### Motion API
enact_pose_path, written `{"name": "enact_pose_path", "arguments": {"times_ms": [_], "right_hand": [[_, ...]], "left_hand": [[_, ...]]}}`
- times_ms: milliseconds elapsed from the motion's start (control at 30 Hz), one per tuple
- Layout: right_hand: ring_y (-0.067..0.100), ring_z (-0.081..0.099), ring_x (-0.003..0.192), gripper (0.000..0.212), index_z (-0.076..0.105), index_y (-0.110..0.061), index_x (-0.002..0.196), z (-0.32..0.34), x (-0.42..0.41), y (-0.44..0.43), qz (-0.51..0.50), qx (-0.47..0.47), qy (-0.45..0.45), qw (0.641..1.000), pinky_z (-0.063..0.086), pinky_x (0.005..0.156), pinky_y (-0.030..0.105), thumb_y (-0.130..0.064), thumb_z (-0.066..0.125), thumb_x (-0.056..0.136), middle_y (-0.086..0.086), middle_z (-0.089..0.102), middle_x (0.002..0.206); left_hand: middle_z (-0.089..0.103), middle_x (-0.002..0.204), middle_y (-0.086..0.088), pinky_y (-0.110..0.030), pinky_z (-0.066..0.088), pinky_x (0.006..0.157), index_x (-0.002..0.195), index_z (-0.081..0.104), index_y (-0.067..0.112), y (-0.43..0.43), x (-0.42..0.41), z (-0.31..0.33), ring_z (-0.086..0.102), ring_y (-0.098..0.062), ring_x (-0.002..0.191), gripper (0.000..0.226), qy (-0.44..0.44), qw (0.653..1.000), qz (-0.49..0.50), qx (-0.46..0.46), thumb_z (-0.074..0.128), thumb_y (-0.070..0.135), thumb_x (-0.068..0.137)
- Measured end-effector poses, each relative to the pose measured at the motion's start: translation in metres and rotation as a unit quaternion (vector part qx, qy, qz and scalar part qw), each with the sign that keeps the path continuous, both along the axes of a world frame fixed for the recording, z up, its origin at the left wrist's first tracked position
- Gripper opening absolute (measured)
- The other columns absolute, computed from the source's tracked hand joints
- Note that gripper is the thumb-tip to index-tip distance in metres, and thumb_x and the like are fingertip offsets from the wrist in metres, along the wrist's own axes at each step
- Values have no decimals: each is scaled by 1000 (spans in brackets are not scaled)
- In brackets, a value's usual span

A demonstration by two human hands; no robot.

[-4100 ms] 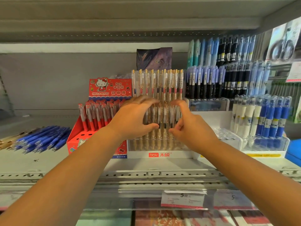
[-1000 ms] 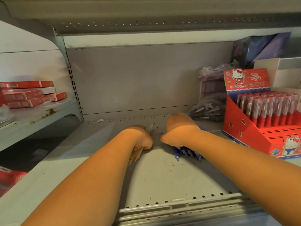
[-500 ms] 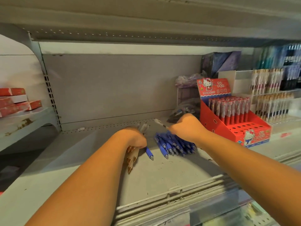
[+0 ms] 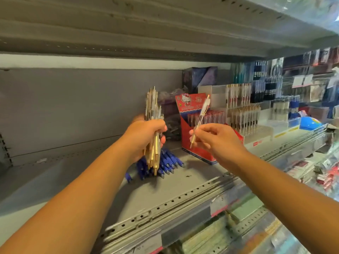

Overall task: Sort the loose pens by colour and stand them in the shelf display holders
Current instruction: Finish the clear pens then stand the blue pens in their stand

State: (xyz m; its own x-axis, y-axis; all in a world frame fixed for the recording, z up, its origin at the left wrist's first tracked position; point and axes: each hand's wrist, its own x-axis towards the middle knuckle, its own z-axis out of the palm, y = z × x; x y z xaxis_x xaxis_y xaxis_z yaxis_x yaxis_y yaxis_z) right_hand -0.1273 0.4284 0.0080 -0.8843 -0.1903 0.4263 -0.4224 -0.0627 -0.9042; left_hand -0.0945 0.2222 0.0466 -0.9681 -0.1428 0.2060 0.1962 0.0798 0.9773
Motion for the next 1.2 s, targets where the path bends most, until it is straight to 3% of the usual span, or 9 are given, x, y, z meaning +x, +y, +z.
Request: {"name": "enact_pose_path", "arguments": {"times_ms": [100,233,367,467,600,767,933,1033,1200], "right_hand": [[23,72,77,16,66,-3,104,5,0,47,8,-52,-23,998,60,74,33,-3,69,88,17,74,91],[30,68,76,30,55,-14,109,8,0,116,23,-67,-35,997,59,74,40,6,62,88,24,71,94],[33,66,74,38,53,-6,122,5,-15,194,35,-61,-66,995,54,73,46,7,60,87,30,68,97],[25,68,62,33,56,-6,117,1,-32,247,48,-53,-66,995,49,75,46,5,61,85,17,72,84],[26,68,66,23,60,-9,108,-2,-60,299,61,-43,-67,995,54,60,35,0,62,88,15,73,83],[24,68,65,20,60,-7,106,-6,-107,324,63,-40,-39,996,57,57,33,-4,68,88,14,72,84],[38,72,84,33,59,-14,114,-9,-165,321,72,10,15,997,60,65,39,-3,72,86,19,69,88],[36,71,88,46,52,-24,120,-2,-204,314,69,29,51,996,61,74,46,-1,71,85,8,69,76],[42,68,81,71,36,-39,136,11,-259,307,63,58,127,988,62,73,44,3,67,87,28,62,91]], "left_hand": [[54,61,-6,-29,47,46,89,50,10,57,-4,1,56,-19,47,18,52,998,-42,9,59,-3,81],[53,62,-7,-29,45,47,80,55,13,138,-19,-4,54,-22,49,17,95,991,-82,47,60,-4,81],[58,61,-5,-30,46,47,69,68,23,218,-33,-10,56,-21,48,26,115,982,-120,89,62,2,82],[57,62,-7,-28,46,43,86,58,10,275,-45,-13,56,-20,44,12,119,980,-113,111,61,-1,84],[58,57,-5,-29,47,43,86,51,10,330,-69,-17,55,-20,43,15,130,979,-101,124,59,-3,86],[63,63,-7,-33,48,51,96,51,10,355,-108,-20,57,-22,47,21,142,978,-91,120,65,3,81],[63,63,-7,-33,47,48,105,50,7,352,-151,-17,57,-22,47,41,155,981,-53,107,68,12,69],[63,69,-9,-34,46,50,99,56,6,344,-175,-11,57,-23,52,33,173,981,-21,87,67,12,68],[64,71,-5,-30,48,47,90,60,18,338,-197,0,57,-22,50,21,208,972,18,111,66,8,73]]}}
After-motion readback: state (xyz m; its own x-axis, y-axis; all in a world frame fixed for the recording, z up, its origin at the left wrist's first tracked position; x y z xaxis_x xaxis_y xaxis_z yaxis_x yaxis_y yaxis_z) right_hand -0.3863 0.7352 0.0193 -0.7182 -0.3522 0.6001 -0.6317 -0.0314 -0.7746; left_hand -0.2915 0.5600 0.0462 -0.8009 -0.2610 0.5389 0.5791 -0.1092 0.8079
